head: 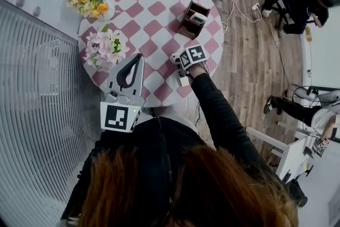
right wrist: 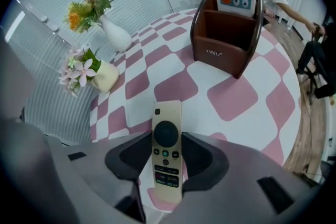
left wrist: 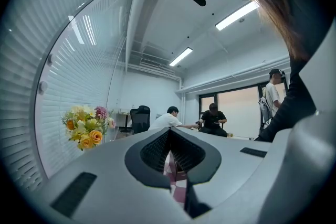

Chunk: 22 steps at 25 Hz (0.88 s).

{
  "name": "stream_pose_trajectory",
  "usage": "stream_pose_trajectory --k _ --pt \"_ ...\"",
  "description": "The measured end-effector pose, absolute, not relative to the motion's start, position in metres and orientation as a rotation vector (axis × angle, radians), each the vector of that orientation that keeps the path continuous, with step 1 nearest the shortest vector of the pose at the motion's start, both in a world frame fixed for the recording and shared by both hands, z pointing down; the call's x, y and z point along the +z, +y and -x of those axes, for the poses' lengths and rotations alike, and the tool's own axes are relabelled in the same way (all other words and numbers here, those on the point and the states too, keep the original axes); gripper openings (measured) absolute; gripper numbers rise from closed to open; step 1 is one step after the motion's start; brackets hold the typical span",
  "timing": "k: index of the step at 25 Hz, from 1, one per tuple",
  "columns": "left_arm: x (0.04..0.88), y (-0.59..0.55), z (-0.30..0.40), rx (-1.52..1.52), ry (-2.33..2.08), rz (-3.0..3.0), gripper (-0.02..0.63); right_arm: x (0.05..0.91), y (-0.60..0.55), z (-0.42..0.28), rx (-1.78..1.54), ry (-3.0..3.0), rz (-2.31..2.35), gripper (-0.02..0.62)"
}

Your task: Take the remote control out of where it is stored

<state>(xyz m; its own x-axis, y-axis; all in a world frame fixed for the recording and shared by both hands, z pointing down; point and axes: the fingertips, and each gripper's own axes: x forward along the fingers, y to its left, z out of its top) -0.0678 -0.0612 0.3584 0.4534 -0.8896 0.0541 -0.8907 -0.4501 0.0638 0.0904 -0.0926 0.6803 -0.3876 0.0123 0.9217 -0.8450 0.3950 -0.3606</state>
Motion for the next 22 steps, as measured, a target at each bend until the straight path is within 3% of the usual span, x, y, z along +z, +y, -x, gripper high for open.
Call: stream_pose_trajectory --k 19,22 --pt "0.360 -0.062 0.068 0.026 -1.602 -2.602 0.009 0.682 -0.107 -0.091 1.050 -1.756 -0.790 0.190" --pt "0.360 -0.062 0.067 0.025 -1.600 -2.608 0.009 0.671 -0.115 -0.090 1.039 -1.807 -0.818 0.167"
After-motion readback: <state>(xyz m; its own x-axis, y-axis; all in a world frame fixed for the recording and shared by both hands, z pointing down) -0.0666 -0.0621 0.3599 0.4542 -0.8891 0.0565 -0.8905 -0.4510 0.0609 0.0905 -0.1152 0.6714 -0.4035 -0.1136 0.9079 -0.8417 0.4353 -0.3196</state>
